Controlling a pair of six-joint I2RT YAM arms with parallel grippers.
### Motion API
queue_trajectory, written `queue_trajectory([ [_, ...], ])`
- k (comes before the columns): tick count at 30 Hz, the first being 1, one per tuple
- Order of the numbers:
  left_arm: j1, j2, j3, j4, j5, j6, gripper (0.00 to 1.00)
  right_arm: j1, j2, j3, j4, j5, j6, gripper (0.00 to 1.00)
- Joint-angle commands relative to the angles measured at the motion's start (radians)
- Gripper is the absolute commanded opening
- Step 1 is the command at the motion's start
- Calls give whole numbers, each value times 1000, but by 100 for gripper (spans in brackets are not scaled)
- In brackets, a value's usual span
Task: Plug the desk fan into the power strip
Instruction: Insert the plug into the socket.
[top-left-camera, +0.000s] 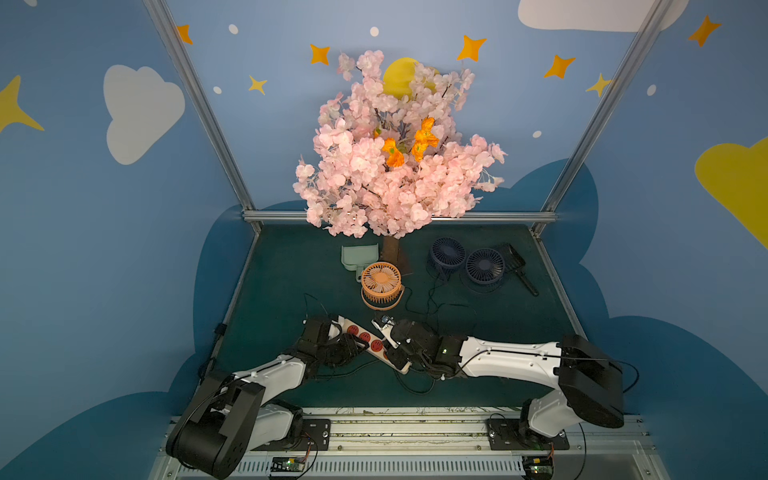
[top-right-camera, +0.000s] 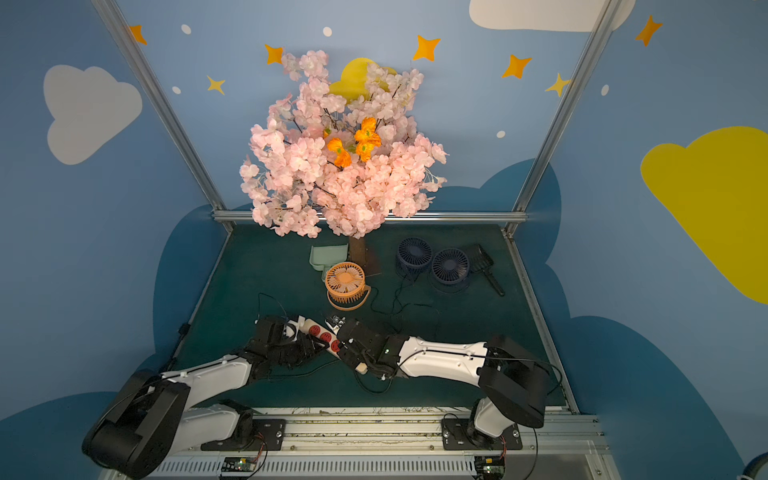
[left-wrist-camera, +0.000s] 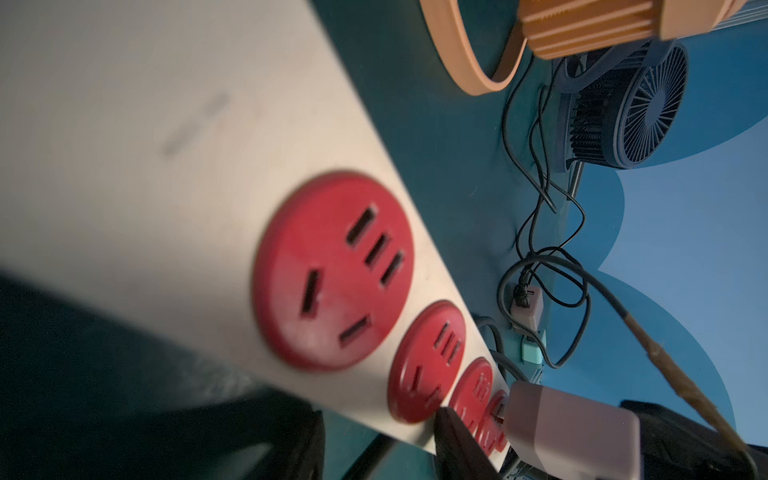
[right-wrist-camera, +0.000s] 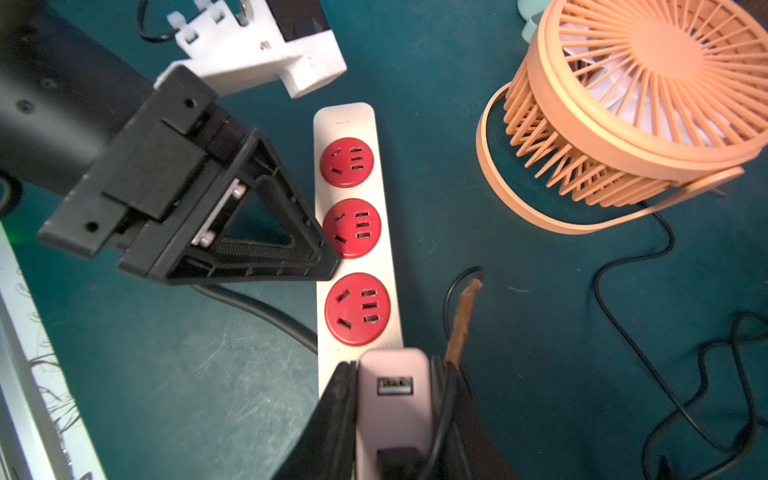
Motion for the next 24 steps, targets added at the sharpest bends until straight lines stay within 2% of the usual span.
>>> queue_trajectory([
  [1,2,33,-7,-29,-22,20,47,13,135,-114,-335,-10,102,0],
  [10,3,124,21,92,71,-2,48,51,140,-90,-389,102,149,0],
  [16,2,196,23,173,101,-22,46,84,178,-84,-396,106,184,0],
  [24,2,213,33,183,117,-15,45,112,208,-69,-448,112,264,0],
])
